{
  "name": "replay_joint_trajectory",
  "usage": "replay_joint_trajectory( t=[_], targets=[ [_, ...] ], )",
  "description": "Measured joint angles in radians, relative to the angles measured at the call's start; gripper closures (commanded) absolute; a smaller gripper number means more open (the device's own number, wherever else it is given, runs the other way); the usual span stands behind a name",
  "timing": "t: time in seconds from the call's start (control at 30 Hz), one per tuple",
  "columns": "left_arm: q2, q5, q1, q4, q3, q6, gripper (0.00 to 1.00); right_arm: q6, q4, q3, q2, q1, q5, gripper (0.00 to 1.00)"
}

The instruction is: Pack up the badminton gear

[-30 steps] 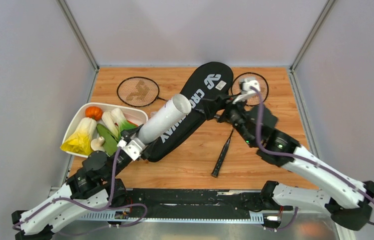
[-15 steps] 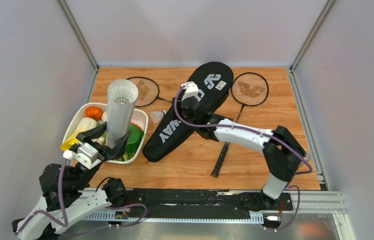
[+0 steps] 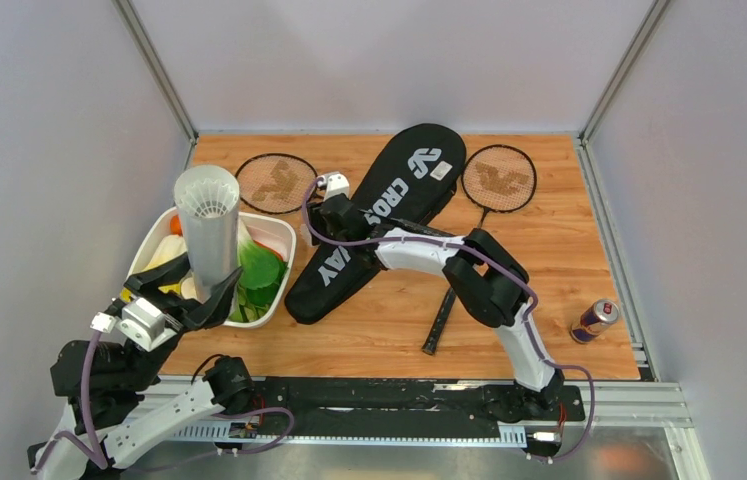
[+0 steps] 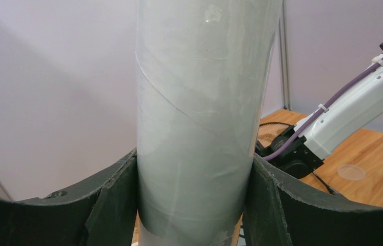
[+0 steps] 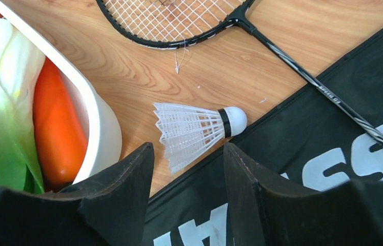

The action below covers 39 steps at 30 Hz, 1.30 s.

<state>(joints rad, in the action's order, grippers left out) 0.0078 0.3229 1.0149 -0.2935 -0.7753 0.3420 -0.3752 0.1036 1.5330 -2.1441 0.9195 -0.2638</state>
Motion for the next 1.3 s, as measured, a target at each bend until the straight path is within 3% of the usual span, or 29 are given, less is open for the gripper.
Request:
replay_joint_trajectory(
  t=[0.33,0.53,0.73,1.0,1.3],
  targets=[
    [0.000,0.001,0.000,-0.044,-0.003,0.001,0.47,0.008,-0.002,0.094,-0.098,0.041,-0.082,0.40],
    [0.000,0.001,0.000,-0.052,-0.003,0.002,0.47,0.024,-0.055,0.184,-0.163,0.074,-0.232,0.45],
    [0.000,0.002,0.000,-0.055,-0.003,0.004,0.47,0.038,-0.097,0.215,-0.198,0.085,-0.333,0.61],
    [0.000,0.010,0.000,-0.055,-0.003,0.005,0.47,0.050,-0.114,0.215,-0.200,0.085,-0.405,1.00],
    [0.000,0.030,0.000,-0.056,-0.002,0.006,0.47,0.050,-0.101,0.129,-0.122,0.085,-0.410,1.00]
  ],
)
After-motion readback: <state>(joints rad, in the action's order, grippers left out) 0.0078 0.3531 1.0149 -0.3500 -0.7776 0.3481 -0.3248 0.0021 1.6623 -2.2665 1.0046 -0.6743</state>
